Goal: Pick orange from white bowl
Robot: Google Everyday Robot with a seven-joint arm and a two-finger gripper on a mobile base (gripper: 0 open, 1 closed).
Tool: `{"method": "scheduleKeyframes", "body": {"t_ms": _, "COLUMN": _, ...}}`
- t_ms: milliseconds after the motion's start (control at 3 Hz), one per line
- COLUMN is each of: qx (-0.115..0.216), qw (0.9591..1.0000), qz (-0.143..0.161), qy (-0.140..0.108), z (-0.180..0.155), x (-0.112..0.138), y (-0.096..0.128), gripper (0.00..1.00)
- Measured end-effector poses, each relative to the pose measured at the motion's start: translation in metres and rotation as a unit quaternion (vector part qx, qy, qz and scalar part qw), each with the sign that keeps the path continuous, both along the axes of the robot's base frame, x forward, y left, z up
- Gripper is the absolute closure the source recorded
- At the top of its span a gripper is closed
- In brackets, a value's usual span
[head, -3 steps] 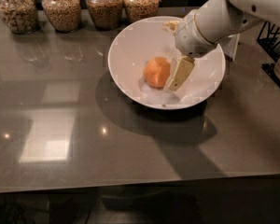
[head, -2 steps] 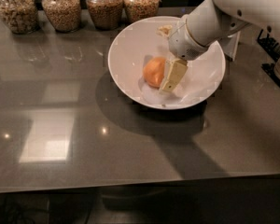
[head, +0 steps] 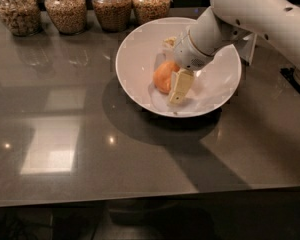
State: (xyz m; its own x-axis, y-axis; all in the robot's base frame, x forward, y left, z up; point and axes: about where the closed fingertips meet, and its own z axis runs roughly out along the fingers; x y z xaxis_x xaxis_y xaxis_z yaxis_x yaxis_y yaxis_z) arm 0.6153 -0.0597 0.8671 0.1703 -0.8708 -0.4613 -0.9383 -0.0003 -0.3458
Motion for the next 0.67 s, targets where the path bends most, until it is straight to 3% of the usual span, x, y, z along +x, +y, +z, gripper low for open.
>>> {"method": "scheduleKeyframes", "body": {"t_ms": 333, "qx": -0.015, "qw": 0.9998, "qz": -0.006, "qy": 0.011, "z": -0.0133, "x": 0.0041, "y": -0.0057, "gripper": 0.00}}
{"method": "scheduleKeyframes", "body": {"t_ms": 667, "qx": -0.027, "qw": 0.9994, "qz": -0.015, "qy": 0.018, "z": -0.0223, "x": 0.0090, "y": -0.0121, "gripper": 0.19}}
